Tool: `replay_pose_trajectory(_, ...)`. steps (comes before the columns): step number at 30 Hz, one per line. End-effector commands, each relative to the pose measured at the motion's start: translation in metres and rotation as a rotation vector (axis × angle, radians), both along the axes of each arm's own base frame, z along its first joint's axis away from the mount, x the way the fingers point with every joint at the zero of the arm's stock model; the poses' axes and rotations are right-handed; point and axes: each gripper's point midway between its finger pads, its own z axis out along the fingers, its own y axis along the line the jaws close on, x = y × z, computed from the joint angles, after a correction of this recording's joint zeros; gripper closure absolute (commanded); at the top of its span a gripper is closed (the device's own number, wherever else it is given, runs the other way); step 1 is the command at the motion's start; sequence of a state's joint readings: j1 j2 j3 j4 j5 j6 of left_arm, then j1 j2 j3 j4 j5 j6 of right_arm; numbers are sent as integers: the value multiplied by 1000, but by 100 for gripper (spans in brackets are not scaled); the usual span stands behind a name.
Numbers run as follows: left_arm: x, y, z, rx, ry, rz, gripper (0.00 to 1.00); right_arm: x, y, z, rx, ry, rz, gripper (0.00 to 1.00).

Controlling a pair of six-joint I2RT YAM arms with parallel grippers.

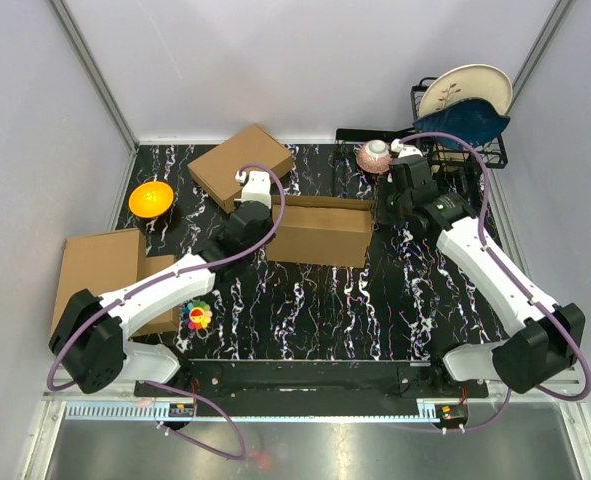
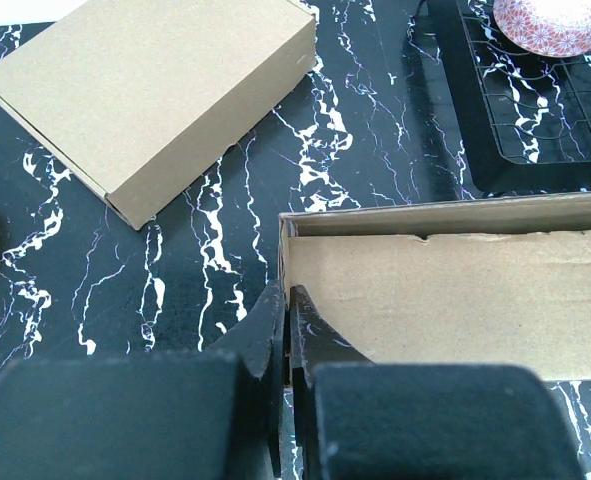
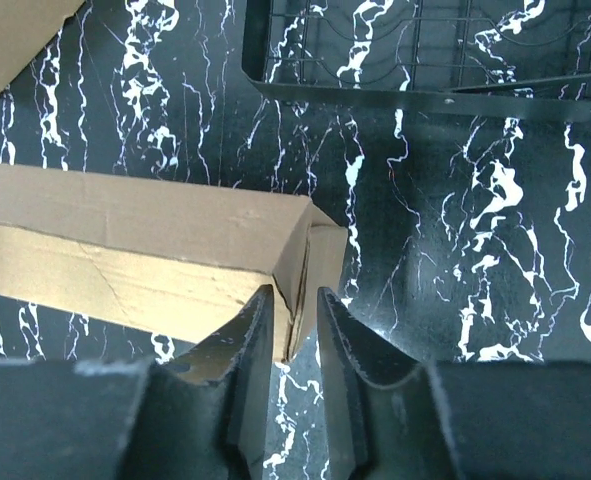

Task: Fold the paper box
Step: Adjust the paper box at the center of the board.

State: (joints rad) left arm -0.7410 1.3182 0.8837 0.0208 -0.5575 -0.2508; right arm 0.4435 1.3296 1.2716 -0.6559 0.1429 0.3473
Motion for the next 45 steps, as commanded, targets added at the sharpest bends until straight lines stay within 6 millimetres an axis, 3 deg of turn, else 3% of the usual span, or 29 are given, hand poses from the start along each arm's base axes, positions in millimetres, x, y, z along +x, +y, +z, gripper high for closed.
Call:
replay_pose_trajectory(1,-35,14,-75,195,240,-56,100,19,3,21,0,-76,-12,72)
replay_pose_trajectory(8,-36,13,-75,196,241,-61,100,18,3,18,-7,-73,-6,84)
replay_pose_trajectory(11,-36,13,-76,194,244,-59,100,17,3,16,-7,-70,-5,100)
replay_pose_trajectory(15,-38,11,-78,189,250,-59,100,10,4,7,5,-49,7,100)
replay_pose_trajectory(25,-43,11,-89,165,279,-43,100,-19,-3,-47,6,57,-2,100)
replay_pose_trajectory(37,-52,15,-106,158,303,-20,100,-46,-3,-92,32,177,1,100)
replay_pose_trajectory(40,-55,17,-112,166,307,-7,100,-51,-7,-95,27,184,-11,100)
replay_pose_trajectory(43,-55,19,-113,178,297,6,100,-52,-9,-85,36,159,-25,91)
replay_pose_trajectory(44,-56,19,-114,182,297,7,100,-53,-10,-82,37,158,-23,76)
replay_pose_trajectory(45,-56,19,-113,185,294,9,100,-52,-9,-74,47,137,-26,70)
